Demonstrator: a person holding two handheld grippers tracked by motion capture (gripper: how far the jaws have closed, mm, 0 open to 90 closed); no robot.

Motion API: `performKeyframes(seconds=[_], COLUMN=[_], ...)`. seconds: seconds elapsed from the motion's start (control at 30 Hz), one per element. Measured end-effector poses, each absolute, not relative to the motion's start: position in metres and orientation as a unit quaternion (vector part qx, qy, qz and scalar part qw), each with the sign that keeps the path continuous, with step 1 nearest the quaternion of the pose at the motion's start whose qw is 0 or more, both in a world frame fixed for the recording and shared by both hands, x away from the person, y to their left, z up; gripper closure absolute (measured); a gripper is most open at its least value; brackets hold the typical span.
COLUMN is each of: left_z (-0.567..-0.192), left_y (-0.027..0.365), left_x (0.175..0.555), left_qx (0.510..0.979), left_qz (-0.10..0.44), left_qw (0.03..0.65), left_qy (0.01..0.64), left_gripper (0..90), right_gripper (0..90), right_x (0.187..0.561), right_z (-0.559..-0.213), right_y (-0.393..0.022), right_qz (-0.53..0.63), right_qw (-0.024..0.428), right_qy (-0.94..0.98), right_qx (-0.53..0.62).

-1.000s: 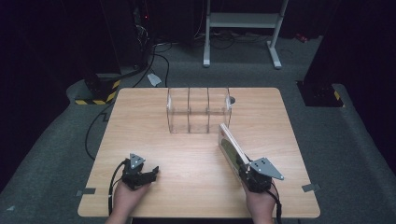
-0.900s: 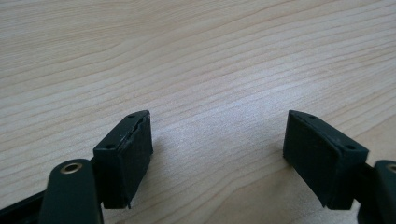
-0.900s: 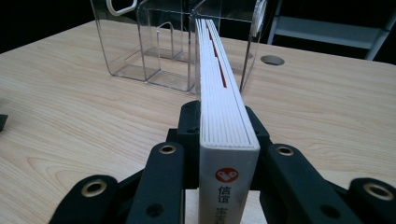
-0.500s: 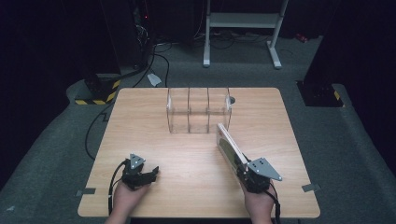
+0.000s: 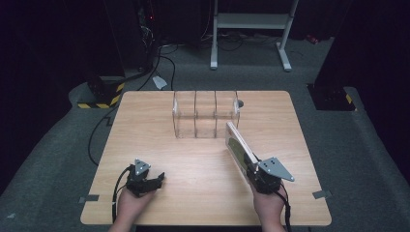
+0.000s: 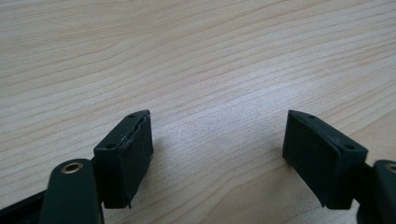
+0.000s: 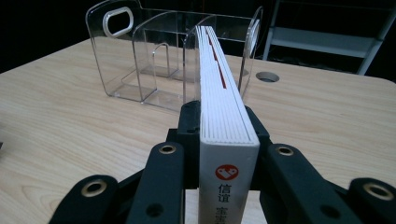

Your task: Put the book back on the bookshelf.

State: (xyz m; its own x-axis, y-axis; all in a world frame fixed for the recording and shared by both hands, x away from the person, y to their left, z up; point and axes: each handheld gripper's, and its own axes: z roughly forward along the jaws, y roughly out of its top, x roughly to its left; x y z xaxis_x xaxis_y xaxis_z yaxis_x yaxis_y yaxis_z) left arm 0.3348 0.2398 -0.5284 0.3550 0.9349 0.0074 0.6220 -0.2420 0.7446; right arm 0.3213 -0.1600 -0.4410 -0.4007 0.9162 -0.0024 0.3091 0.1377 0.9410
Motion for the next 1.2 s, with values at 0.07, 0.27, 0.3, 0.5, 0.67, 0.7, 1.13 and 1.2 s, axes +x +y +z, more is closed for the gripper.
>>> performKeyframes(seconds=[0.07,0.27,0.3,0.5,0.67,0.7,1.13,1.2], left_z=[-0.528,-0.528,-0.528,-0.528,-0.528,-0.528,-0.528,-0.528], left_y=[0.240,0.239,0.239,0.239,0.239,0.239,0.238,0.238], left_x=[0.335,0.336,0.336,0.336,0.336,0.336,0.337,0.337], left_qx=[0.753,0.753,0.753,0.753,0.754,0.754,0.755,0.756], left_qz=[0.236,0.236,0.236,0.235,0.235,0.235,0.232,0.232], left_qw=[0.333,0.334,0.334,0.334,0.334,0.334,0.335,0.335], left_qy=[0.516,0.516,0.516,0.516,0.514,0.514,0.513,0.513], left_gripper=[24.3,24.3,24.3,24.3,24.3,24.3,24.3,24.3], right_gripper=[75.5,75.5,75.5,75.5,75.5,75.5,75.5,75.5], right_x=[0.324,0.333,0.335,0.348,0.360,0.363,0.389,0.393], right_z=[-0.439,-0.435,-0.435,-0.434,-0.434,-0.434,-0.429,-0.428], right_y=[-0.159,-0.155,-0.153,-0.146,-0.143,-0.143,-0.132,-0.129], right_qz=[0.480,0.480,0.481,0.475,0.478,0.475,0.460,0.460], right_qw=[0.318,0.322,0.323,0.327,0.326,0.325,0.330,0.331], right_qy=[0.684,0.682,0.680,0.682,0.678,0.678,0.671,0.670], right_qx=[0.448,0.448,0.449,0.450,0.454,0.457,0.479,0.479])
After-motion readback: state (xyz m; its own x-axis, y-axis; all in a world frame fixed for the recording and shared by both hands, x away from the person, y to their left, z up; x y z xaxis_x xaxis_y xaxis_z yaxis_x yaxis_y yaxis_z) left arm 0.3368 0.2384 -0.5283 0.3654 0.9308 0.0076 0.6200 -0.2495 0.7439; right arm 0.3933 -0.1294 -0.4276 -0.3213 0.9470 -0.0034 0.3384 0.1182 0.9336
